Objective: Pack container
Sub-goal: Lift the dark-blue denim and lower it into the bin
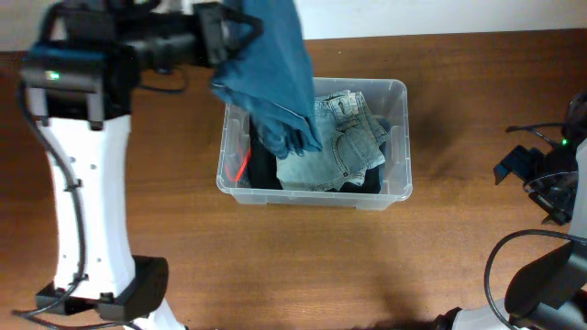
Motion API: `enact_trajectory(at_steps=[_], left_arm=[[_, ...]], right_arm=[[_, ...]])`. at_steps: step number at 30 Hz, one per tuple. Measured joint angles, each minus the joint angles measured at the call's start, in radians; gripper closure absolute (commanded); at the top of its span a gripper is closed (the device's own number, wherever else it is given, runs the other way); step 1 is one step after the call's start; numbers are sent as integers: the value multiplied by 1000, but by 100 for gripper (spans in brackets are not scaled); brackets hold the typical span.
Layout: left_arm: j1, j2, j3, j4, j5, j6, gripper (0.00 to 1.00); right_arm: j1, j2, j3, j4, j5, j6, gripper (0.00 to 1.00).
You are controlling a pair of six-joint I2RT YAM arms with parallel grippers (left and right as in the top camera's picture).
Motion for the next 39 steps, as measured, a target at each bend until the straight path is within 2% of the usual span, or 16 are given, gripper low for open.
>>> enact_trajectory(at_steps=[9, 12, 16, 20, 27, 34, 39], left_arm=[[-313, 3, 0, -1, -253, -4, 99], [-408, 40, 0, 14, -288, -4, 99], [-465, 127, 3, 40, -301, -4, 99], [-478, 197, 3, 70, -303, -4, 99], [-469, 222, 8, 91, -304, -4, 96], [-393, 253, 7, 243, -304, -7, 94], [-368, 257, 7, 230, -311, -7, 94]], right_arm=[[0, 0, 0, 0, 0, 0, 2], [0, 0, 0, 0, 0, 0, 2], [0, 0, 0, 0, 0, 0, 2], [0, 0, 0, 0, 0, 0, 2], [0, 0, 0, 0, 0, 0, 2], [0, 0, 0, 0, 0, 0, 2], [0, 0, 0, 0, 0, 0, 2]])
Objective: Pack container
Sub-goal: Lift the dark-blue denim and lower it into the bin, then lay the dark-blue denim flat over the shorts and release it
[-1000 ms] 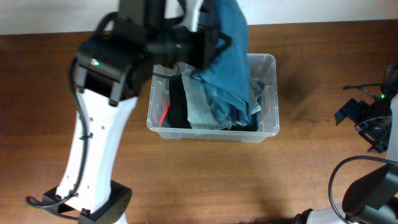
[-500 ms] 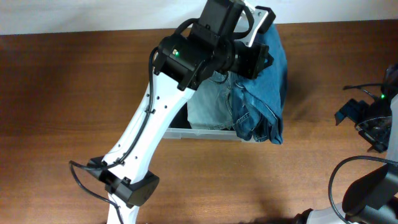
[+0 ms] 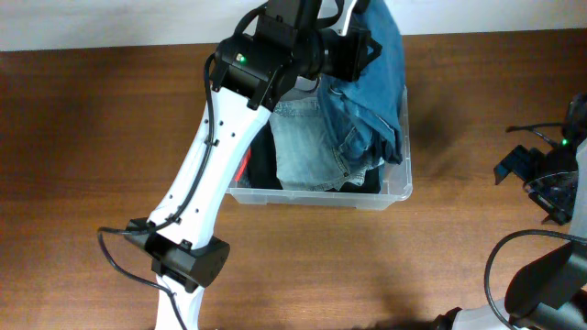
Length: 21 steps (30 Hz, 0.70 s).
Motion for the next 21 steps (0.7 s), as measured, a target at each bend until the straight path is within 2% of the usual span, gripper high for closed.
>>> enact_trajectory(at_steps=[8, 21], left_arm=[[-8, 0, 0, -63, 1, 0, 94], [-42, 16, 0, 55, 116, -43, 94]], right_arm=[[0, 0, 0, 0, 0, 0, 2], [0, 0, 0, 0, 0, 0, 2]])
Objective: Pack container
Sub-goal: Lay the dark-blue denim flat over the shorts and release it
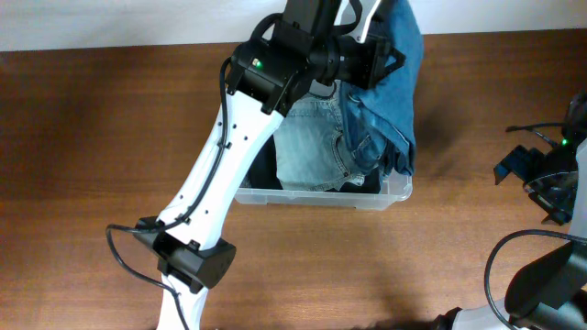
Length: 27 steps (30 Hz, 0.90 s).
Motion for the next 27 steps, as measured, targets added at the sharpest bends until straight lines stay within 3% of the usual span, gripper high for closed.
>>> enact_trajectory(at_steps=[6, 14, 23, 26, 27], left_arm=[[0, 0, 0, -133, 13, -6, 93], [19, 0, 14, -355, -107, 27, 87], [172, 75, 26, -539, -264, 33, 87], [218, 112, 26, -584, -312, 33, 58], [227, 119, 26, -600, -332, 38, 58]], right_arm=[[0, 0, 0, 0, 0, 0, 2], [0, 0, 0, 0, 0, 0, 2], [0, 0, 0, 0, 0, 0, 2], [0, 0, 0, 0, 0, 1, 2], [0, 0, 0, 0, 0, 0, 2]])
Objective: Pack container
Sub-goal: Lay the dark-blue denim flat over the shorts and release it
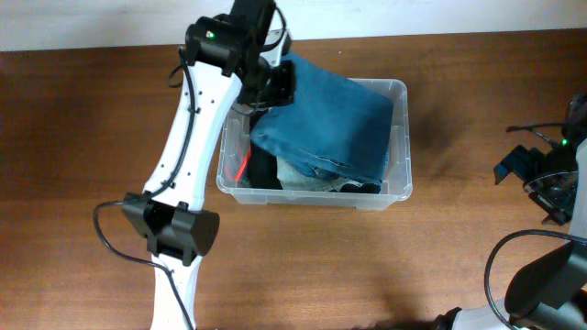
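Note:
A clear plastic container [404, 137] stands at the middle of the table. A blue denim garment [335, 124] lies spread across its top, its far left corner at my left gripper [277, 84], which is at the container's rear left and looks shut on that corner. Under the garment, light-blue jeans [307, 181] and a black piece of clothing [261, 170] show along the front. A red item [241, 168] lies against the left wall. My right gripper [518, 165] rests at the table's right edge, far from the container; its jaws are unclear.
The left arm's white links [188, 147] run from its base [174, 234] at the front left up to the container. Black cables [514, 266] loop at the right front corner. A pale wall [92, 23] borders the far edge of the table.
The left gripper has moved from the container's right rear to its left rear and lower. The blue denim garment, then hanging over the right side, now lies flat across the container.
The left gripper first held the blue denim garment hanging above the container's left side. It then held it over the right rear, the cloth draping down the right wall. Now the garment lies spread over the light jeans inside. The right arm stayed still.

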Motion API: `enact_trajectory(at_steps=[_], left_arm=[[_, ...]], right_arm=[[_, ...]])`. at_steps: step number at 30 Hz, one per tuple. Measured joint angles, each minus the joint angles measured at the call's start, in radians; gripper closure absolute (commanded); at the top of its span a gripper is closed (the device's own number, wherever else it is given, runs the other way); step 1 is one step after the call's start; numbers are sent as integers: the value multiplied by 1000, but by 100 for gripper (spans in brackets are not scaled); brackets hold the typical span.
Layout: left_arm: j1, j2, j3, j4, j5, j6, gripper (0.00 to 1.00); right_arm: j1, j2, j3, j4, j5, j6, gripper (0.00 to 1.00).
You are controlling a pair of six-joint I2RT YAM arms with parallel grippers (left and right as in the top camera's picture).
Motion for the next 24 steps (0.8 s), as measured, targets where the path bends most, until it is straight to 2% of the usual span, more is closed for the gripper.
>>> enact_trajectory(at_steps=[2, 3, 4, 7, 12, 16, 19, 21, 22, 23, 24], left_arm=[[19, 9, 0, -38, -67, 2, 36], [24, 10, 0, -45, -88, 2, 18], [27, 10, 0, -56, -117, 6, 8], [34, 10, 0, -70, -177, 6, 1], [38, 10, 0, -61, -290, 13, 1], [38, 15, 43, 16, -350, 84, 7], [38, 18, 160, 20, -388, 107, 23], [38, 19, 257, 8, -403, 118, 38], [38, 16, 298, -5, -405, 126, 49], [36, 14, 326, -25, -403, 125, 65], [32, 12, 338, -50, -387, 138, 75]], right_arm=[[0, 0, 0, 0, 0, 0, 2], [0, 0, 0, 0, 0, 0, 2], [0, 0, 0, 0, 0, 0, 2], [0, 0, 0, 0, 0, 0, 2], [0, 0, 0, 0, 0, 0, 2], [0, 0, 0, 0, 0, 0, 2], [0, 0, 0, 0, 0, 0, 2], [0, 0, 0, 0, 0, 0, 2], [0, 0, 0, 0, 0, 0, 2], [0, 0, 0, 0, 0, 0, 1], [0, 0, 0, 0, 0, 0, 2]])
